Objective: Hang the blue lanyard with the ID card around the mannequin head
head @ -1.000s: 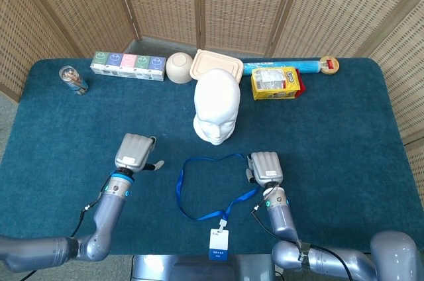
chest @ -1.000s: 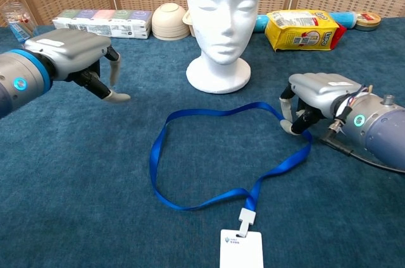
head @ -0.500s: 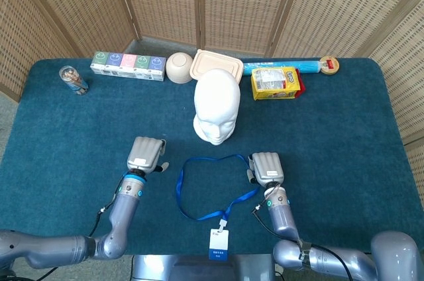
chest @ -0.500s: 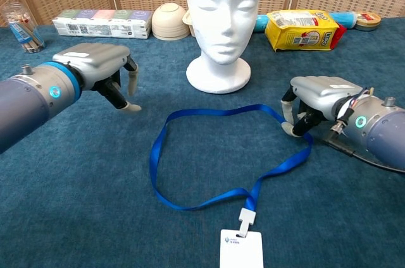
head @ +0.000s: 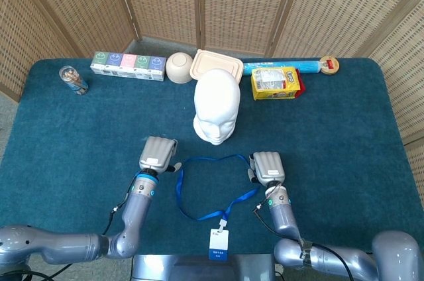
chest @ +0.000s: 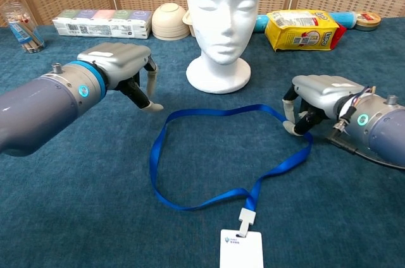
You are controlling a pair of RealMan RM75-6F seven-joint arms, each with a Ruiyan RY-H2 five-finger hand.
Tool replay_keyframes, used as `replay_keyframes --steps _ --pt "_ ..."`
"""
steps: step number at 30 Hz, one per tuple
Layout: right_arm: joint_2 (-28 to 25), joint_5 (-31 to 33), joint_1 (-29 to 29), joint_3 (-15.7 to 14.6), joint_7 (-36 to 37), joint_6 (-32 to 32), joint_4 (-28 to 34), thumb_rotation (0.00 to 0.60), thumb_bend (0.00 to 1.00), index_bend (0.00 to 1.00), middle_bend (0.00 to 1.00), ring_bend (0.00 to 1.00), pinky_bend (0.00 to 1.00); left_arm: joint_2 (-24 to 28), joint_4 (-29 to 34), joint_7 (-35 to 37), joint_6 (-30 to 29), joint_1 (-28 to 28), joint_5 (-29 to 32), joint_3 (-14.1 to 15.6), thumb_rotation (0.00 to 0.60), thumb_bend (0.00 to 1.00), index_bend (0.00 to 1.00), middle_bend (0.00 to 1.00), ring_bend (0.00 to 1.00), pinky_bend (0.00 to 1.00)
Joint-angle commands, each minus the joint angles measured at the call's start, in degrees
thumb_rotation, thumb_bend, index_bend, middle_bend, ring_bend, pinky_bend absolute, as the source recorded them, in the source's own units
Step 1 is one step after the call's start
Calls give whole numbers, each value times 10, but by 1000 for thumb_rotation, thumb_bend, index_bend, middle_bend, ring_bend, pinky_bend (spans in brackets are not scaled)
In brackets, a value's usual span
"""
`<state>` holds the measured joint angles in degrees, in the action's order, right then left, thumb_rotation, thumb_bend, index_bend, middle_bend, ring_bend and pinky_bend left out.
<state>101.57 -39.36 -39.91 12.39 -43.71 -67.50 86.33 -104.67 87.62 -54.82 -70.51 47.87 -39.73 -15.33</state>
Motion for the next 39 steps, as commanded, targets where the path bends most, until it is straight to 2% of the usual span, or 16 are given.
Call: replay_keyframes --steps 1,19,39 --pt "-2 -1 1 -1 2 1 1 555 517 618 1000 1000 1000 -16 -17 -9 -1 10 7 1 448 218 557 1000 1000 1000" --pt "-12 4 2 -3 8 7 2 554 517 620 1000 1000 1000 -77 -85 -19 9 36 42 -14 439 215 557 1000 1000 1000" --pt "-18 7 5 -4 22 13 2 555 517 623 1000 1000 1000 -100 -117 -41 10 55 62 -24 439 214 557 1000 1000 1000"
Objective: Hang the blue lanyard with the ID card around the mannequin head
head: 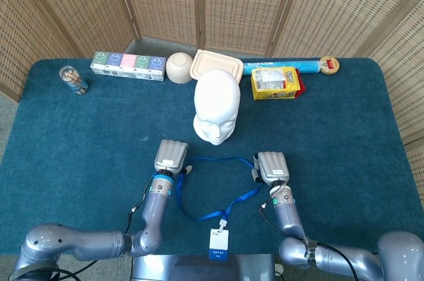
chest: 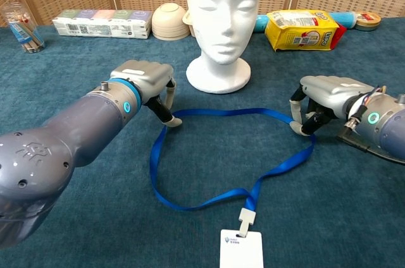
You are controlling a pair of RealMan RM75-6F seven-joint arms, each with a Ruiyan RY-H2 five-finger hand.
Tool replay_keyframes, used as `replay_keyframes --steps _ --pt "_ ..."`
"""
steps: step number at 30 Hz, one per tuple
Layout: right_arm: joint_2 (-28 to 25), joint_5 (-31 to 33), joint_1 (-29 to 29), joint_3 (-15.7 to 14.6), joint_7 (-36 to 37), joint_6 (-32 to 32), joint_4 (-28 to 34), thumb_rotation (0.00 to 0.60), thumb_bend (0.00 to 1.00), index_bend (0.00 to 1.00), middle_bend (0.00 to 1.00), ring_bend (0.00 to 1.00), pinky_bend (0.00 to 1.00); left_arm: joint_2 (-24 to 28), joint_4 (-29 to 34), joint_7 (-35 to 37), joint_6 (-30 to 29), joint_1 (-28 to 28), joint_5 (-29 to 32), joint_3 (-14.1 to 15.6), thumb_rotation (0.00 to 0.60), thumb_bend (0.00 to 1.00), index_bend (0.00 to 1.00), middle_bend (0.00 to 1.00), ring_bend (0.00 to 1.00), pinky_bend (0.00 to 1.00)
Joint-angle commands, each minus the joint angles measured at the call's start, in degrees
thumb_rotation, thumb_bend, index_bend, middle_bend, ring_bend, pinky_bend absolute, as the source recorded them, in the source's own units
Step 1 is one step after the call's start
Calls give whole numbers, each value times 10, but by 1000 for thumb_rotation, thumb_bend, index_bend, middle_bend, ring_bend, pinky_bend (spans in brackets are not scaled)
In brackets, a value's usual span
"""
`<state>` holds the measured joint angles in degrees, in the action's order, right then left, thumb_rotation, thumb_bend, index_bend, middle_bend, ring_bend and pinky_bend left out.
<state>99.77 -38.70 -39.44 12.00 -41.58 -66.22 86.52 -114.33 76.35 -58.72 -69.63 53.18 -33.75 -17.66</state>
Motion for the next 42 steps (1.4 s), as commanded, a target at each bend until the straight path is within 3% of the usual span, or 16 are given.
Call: replay_keyframes --steps 1,12,19,30,42 --pt "0 0 0 0 0 0 -1 555 517 624 1000 1000 1000 -5 -6 -2 1 2 3 0 440 214 557 1000 1000 1000" --pt "0 3 1 0 6 0 -3 556 517 627 1000 1000 1000 -16 -25 -7 6 5 12 -3 447 282 632 1000 1000 1000" --pt "1 4 1 1 10 3 -5 554 517 628 1000 1000 1000 -17 -27 -15 7 6 19 -4 450 307 645 1000 1000 1000" --pt "1 7 0 3 10 2 -4 558 517 629 1000 1000 1000 -17 -28 -14 8 6 23 -7 456 434 651 1000 1000 1000" --pt "-2 17 -2 5 7 1 -1 560 518 629 1000 1000 1000 -11 -23 -2 13 3 21 -10 453 474 651 1000 1000 1000"
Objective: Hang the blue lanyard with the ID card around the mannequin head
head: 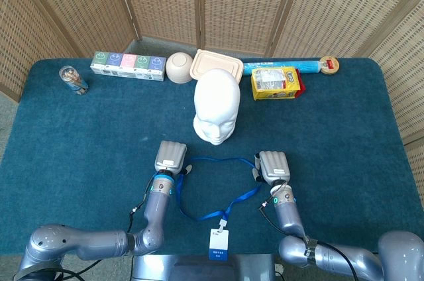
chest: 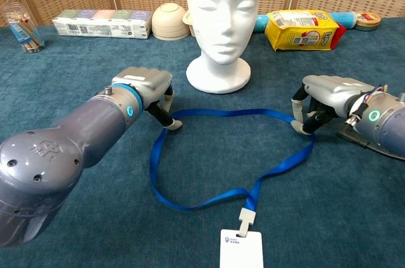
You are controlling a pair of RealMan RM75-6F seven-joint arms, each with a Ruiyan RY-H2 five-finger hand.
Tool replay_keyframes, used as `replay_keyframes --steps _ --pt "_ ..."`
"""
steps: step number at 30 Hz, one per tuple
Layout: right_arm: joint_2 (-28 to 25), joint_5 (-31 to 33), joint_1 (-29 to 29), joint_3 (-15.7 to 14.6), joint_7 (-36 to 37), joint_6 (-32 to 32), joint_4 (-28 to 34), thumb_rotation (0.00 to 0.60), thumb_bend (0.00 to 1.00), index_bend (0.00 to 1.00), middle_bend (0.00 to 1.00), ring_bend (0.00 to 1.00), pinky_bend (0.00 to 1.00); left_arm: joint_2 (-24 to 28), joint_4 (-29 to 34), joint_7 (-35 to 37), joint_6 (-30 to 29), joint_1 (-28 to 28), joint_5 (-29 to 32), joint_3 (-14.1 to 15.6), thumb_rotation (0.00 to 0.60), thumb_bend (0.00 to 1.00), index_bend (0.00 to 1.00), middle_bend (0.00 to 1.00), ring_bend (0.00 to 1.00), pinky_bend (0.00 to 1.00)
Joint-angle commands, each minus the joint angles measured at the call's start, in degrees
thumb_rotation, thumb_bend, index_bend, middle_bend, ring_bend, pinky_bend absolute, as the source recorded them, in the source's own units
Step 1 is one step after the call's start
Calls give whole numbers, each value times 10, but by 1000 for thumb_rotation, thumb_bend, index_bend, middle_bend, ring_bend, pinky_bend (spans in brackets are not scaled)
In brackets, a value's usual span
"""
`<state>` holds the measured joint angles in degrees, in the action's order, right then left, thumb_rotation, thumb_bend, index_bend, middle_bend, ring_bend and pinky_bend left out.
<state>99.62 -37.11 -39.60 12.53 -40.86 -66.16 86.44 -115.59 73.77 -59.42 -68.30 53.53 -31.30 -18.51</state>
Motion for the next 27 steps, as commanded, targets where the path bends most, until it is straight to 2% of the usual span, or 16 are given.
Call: replay_keyframes --steps 1,9,19,23,27 --pt "-1 2 0 0 0 0 0 561 518 629 1000 1000 1000 2 3 8 -1 -2 -5 -1 454 474 651 1000 1000 1000" --pt "0 3 -2 2 4 4 1 561 517 629 1000 1000 1000 9 14 13 -6 -4 -10 -1 451 475 651 1000 1000 1000" --pt "-3 5 0 1 10 5 3 563 517 629 1000 1000 1000 4 -2 24 -5 -5 -20 2 456 476 659 1000 1000 1000" --pt "-5 3 -1 3 14 5 6 559 518 631 1000 1000 1000 5 -4 29 -7 -7 -27 5 479 477 696 1000 1000 1000" --pt "-8 2 2 3 20 5 12 582 519 633 1000 1000 1000 11 -3 33 -9 -14 -32 9 489 477 707 1000 1000 1000"
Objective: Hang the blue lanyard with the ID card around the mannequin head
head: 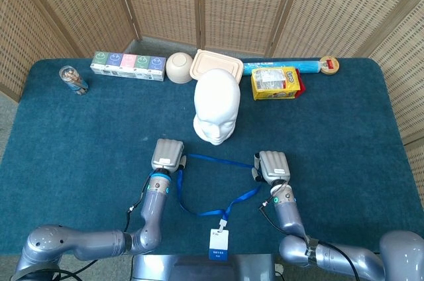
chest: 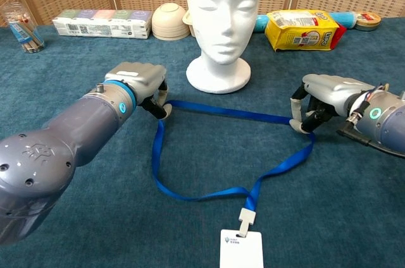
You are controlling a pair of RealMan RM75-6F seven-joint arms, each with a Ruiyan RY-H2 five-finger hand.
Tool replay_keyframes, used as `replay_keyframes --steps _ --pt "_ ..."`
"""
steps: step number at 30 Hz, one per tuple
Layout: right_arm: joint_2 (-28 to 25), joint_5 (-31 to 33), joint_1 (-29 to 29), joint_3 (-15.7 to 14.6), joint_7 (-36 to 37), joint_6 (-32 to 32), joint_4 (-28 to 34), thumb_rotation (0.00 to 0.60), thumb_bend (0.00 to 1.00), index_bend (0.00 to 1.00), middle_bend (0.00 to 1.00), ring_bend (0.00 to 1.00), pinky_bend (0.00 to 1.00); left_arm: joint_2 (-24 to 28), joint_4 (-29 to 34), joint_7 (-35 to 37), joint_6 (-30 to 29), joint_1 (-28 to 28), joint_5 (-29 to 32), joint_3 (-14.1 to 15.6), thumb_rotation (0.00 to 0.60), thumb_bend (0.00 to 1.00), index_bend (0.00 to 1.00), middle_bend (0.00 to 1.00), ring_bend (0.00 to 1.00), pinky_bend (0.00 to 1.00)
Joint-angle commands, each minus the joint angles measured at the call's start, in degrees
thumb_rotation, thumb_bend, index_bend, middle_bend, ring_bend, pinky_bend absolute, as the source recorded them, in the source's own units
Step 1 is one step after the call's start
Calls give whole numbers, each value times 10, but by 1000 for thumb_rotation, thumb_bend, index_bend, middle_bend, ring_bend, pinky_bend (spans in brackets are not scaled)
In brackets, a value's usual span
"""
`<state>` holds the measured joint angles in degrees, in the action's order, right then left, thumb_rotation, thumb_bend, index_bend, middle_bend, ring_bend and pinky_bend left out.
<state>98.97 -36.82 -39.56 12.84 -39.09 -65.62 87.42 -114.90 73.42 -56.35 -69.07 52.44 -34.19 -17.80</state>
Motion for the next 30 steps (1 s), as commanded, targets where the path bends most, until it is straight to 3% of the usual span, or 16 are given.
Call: replay_keyframes --steps 1,17,30 --pt "-3 -1 2 0 5 0 5 583 519 634 1000 1000 1000 7 3 6 -2 -6 -6 3 489 477 709 1000 1000 1000" --pt "-17 -18 9 -1 23 -14 37 594 519 641 1000 1000 1000 69 58 45 -18 -40 -46 11 489 477 712 1000 1000 1000" --pt "-51 -66 29 -1 53 -43 104 592 519 647 1000 1000 1000 115 117 91 -44 -71 -116 35 487 478 712 1000 1000 1000"
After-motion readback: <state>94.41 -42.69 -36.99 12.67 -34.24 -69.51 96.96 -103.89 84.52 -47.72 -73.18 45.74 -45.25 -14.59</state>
